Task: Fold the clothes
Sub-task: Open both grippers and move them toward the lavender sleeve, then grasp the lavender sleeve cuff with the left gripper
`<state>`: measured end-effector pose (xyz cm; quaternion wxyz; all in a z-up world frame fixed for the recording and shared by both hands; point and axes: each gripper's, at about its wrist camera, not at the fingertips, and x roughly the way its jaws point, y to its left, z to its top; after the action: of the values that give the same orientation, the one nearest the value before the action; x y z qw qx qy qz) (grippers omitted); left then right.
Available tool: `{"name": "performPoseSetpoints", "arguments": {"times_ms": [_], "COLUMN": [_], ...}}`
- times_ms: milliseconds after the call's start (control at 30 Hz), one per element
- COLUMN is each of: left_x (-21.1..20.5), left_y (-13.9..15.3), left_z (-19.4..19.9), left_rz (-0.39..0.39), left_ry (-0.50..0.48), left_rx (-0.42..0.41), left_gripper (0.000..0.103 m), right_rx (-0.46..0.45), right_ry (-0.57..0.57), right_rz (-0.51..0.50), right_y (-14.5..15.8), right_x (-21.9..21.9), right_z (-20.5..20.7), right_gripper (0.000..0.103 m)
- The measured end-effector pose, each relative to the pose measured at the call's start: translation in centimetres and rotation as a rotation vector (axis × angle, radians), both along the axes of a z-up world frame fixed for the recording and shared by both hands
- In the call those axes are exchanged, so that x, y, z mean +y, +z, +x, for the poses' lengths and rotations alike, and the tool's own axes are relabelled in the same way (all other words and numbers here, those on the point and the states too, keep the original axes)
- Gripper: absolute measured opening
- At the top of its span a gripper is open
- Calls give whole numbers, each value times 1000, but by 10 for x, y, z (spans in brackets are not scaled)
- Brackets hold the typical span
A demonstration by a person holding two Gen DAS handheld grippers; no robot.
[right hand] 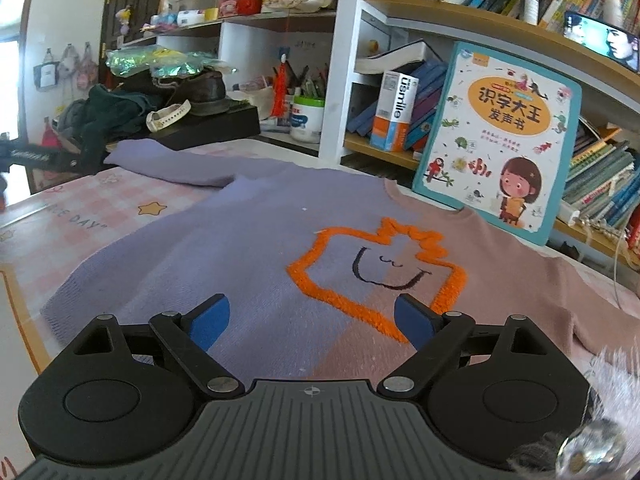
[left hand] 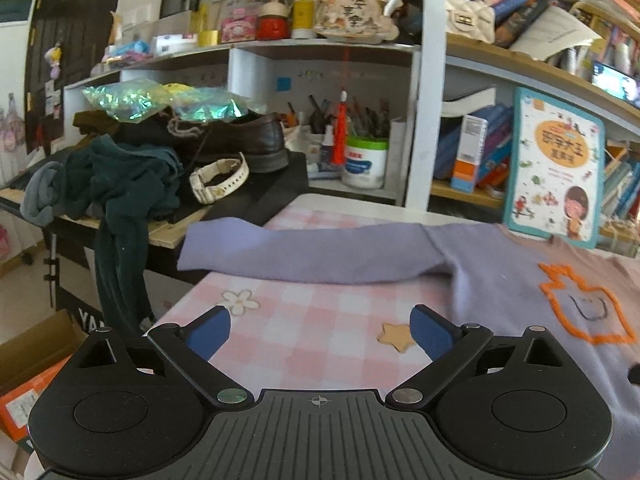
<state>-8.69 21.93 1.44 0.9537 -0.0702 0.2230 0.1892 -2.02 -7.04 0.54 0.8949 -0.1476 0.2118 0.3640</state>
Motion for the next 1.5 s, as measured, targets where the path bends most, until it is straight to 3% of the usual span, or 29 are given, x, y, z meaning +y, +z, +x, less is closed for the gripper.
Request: {"name": "performPoseSetpoints", "arguments": {"times_ms": [200,533,667,800,1033,1300,1400,1500], "left_x": [11,24,32,39,50,74,88,103], "left_y": [0,-8,-10,-13,-19,-21,-18,-17], "left_z": [21,41,46,51,63,70,76,81], "left_rz": [-17,2,-9,-32,-44,-109,-154,-215], "left_ry": [51,137,179,200,234,274,317,351], "left_rx": [16,58,69,75,95,51,44,38], "left_gripper": [98,98,98,98,98,98,94,81], "right_rx": [-30,57,67,60,93,121,128,129], "right_ry": [31,40,6,-21,25,36,36,37], "right_rz": [3,49,65,44,3,1,4,3], "right_y": [2,-7,-8,-9,-13,-14,-14,-14], "right_x": [3,1,-2,0,7,8,8,8], "right_z": [6,21,25,25,27,30,31,31], "right_gripper": [91,92,98,99,99,99,99,99]}}
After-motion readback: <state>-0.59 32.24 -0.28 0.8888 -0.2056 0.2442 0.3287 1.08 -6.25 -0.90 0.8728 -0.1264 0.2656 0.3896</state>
